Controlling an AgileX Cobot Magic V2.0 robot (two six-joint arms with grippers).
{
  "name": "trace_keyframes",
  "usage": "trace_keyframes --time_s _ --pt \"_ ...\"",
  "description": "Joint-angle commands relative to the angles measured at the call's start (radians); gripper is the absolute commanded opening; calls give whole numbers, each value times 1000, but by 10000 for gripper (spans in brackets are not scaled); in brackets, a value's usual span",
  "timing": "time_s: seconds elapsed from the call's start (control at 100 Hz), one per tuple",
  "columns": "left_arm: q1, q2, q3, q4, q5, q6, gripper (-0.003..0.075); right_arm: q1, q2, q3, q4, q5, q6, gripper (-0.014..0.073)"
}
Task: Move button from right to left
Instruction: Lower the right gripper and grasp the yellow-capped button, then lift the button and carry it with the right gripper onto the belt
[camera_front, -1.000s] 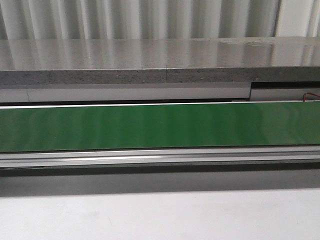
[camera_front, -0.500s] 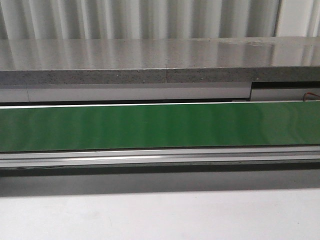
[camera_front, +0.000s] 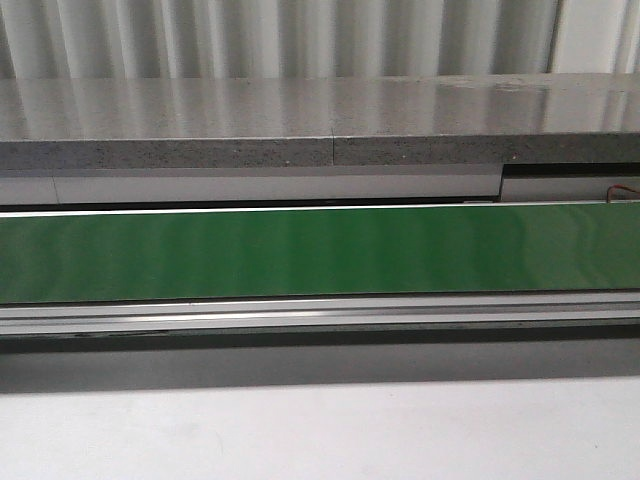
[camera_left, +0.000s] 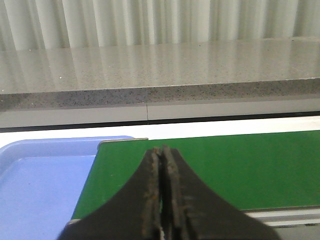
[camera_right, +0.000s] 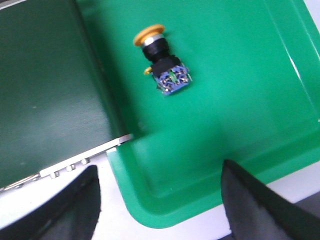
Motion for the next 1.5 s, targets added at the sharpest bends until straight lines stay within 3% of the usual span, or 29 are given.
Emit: trace_keyframes --time_s 0.0,0.5,0.77,1.399,1.489 --pt "0 -32 39 -5 -77 -7 -20 -42 56 -64 12 -5 0 512" --pt "0 -32 39 -5 -77 -7 -20 -51 446 -379 11 201 -185 512" --pt "0 -32 39 -5 -77 -7 -20 -51 549 -420 5 172 -334 512" --pt "0 -32 39 -5 -77 -7 -20 -51 721 -438 3 61 -363 510" --pt "0 -32 39 -5 -77 -7 -20 -51 725 -441 3 57 -363 469"
